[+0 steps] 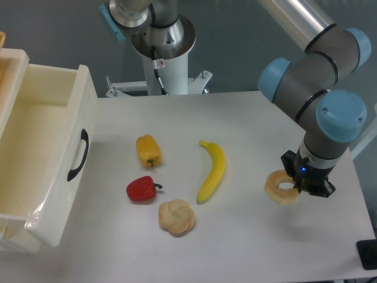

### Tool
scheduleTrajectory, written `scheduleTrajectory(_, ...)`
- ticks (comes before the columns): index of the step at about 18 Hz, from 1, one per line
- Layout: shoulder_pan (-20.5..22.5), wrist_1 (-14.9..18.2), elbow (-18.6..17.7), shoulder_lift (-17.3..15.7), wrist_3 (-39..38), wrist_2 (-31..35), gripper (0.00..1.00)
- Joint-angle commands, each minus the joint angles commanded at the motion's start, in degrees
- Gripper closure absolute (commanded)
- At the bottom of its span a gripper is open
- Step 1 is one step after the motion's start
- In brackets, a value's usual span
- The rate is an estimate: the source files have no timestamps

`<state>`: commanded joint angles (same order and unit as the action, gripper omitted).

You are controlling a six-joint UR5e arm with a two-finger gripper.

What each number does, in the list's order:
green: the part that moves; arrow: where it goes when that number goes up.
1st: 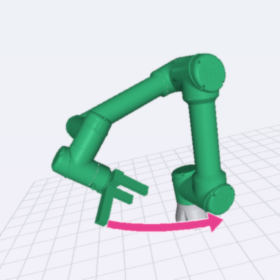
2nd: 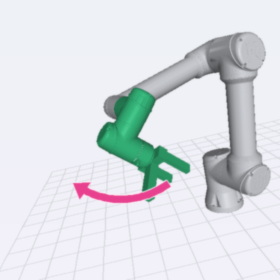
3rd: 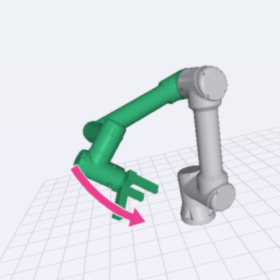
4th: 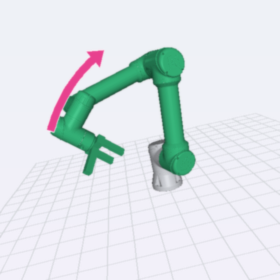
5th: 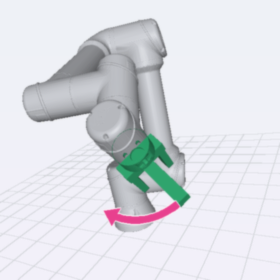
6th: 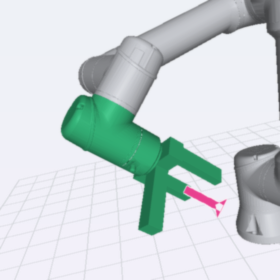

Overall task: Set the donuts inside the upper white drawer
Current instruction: 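Lift the held ring donut with the gripper and carry it toward the drawer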

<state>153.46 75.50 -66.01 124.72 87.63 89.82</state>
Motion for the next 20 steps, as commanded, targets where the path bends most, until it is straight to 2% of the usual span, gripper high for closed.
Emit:
scheduleTrajectory(4, -0.44, 0.0, 0.26, -0.17, 1.58, 0.0, 1.0)
scheduleTrajectory(9, -3.77, 0.17, 1.23, -1.93, -0.95, 0.09, 1.0)
scheduleTrajectory(11, -5.44, 0.96, 0.62, -3.86, -4.03, -0.78, 1.0)
scheduleTrajectory(14, -7.29, 1.58, -2.45, -7.9, -6.93, -3.24, 1.0)
scheduleTrajectory(20, -12.03, 3.25, -3.77, -13.7, -17.47, -10.1, 1.0)
